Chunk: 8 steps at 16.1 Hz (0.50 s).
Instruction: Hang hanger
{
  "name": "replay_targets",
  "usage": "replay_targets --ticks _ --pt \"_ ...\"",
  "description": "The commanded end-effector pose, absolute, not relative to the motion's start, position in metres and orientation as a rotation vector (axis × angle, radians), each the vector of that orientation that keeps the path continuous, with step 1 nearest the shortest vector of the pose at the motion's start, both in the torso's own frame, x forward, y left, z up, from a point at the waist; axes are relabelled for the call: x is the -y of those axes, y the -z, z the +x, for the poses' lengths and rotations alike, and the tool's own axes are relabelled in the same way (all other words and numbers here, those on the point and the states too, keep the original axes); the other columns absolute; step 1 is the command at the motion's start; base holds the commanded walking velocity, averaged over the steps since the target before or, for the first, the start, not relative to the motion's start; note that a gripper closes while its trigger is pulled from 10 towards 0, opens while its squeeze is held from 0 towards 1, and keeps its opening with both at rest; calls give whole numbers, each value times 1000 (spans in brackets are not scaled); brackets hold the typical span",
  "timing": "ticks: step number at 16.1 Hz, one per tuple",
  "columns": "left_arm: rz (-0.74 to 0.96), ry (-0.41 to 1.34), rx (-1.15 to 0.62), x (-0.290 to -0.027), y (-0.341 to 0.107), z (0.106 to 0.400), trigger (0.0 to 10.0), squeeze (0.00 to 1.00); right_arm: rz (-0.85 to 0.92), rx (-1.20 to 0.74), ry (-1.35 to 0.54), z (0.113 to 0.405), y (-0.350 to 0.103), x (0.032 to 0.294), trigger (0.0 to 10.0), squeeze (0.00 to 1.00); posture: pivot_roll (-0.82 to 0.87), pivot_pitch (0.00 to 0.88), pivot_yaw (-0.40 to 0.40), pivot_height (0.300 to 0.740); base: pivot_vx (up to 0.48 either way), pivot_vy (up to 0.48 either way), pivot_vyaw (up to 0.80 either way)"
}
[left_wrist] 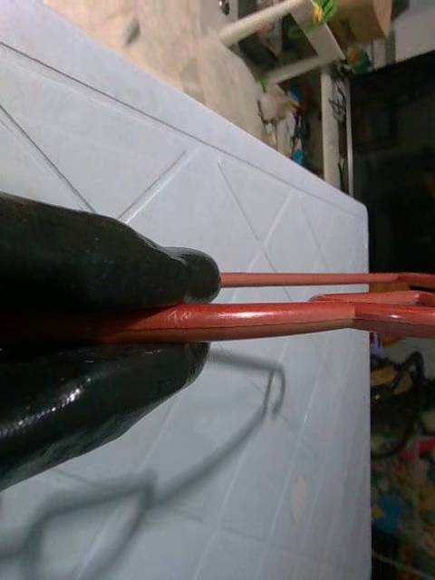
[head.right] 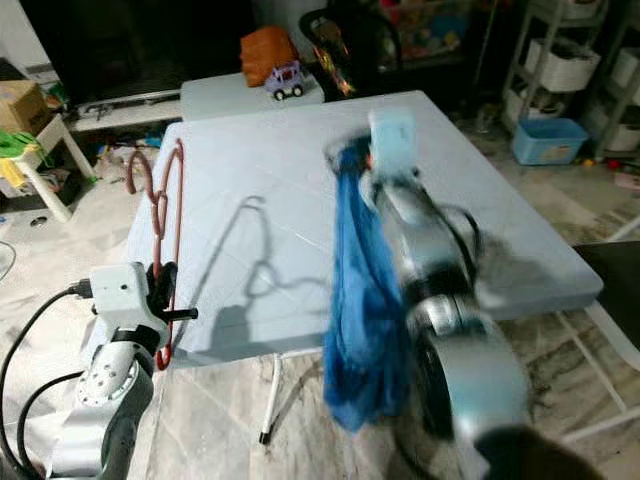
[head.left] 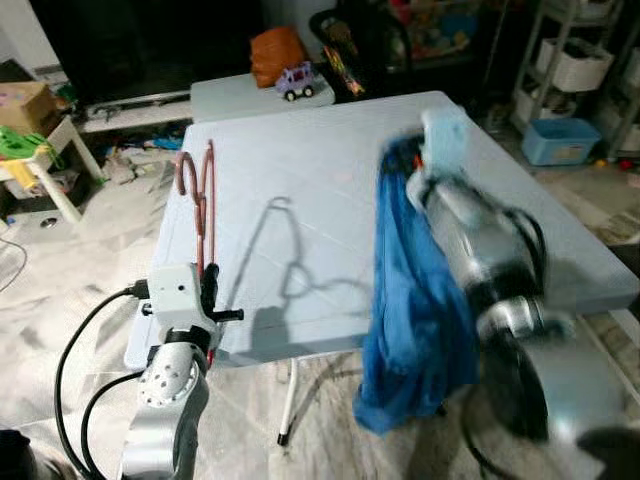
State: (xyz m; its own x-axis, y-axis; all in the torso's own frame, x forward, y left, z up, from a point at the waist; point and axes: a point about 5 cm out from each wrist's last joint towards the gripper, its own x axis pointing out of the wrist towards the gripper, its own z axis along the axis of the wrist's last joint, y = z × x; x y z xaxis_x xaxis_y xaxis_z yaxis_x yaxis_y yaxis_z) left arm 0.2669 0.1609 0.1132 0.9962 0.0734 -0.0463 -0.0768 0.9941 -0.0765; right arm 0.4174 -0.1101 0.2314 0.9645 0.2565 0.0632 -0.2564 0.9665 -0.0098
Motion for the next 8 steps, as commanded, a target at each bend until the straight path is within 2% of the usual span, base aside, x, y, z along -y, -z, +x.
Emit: replay_targets --ticks 1,2,4,6,8 --pt "-59 -84 -50 -161 -112 268 10000 0 51 117 -293 421 -260 89 10000 0 15 0 43 740 0 0 0" --pt "-55 -94 -41 -161 -114 268 10000 0 86 181 -312 422 -288 73 10000 0 34 0 31 740 0 0 0" --pt "-49 -120 -31 -166 -115 267 10000 0 145 353 -295 419 -341 68 10000 0 59 0 13 740 0 0 0" --pt "-46 -150 -41 -171 -111 261 10000 0 256 582 -261 406 -415 80 10000 0 65 0 6 740 0 0 0" --pt "-37 -158 -35 -171 -110 260 10000 0 300 707 -243 395 -451 94 10000 0 66 0 4 740 0 0 0"
